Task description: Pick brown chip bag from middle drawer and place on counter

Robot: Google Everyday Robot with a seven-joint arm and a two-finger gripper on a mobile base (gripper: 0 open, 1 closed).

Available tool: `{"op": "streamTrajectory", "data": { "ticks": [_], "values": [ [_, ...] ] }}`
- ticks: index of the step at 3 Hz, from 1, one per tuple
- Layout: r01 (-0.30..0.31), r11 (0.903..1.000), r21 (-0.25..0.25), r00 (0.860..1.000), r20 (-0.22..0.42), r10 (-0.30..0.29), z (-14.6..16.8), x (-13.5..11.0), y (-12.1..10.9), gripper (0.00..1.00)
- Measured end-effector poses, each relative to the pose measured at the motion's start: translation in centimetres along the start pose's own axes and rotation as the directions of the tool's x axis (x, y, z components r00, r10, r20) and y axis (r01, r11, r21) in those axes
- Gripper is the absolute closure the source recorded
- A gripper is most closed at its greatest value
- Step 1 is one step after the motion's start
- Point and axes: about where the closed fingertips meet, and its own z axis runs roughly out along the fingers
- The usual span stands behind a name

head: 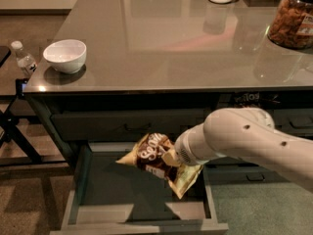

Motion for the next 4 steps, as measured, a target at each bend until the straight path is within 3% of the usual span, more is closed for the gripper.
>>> {"op": "streamTrajectory", "data": {
  "ticks": [1,2,4],
  "values": [
    [-0.007,0.9960,0.089,0.999,0.049,0.003,-6.2,-1.6,-0.6,1.00],
    [-0.016,0.9815,0.191,0.995,0.096,-0.002,-11.9,-2.3,-1.0,1.00],
    [-0.011,0.9760,0.217,0.992,0.123,-0.016,-13.3,-3.4,-0.8,1.00]
  ]
}}
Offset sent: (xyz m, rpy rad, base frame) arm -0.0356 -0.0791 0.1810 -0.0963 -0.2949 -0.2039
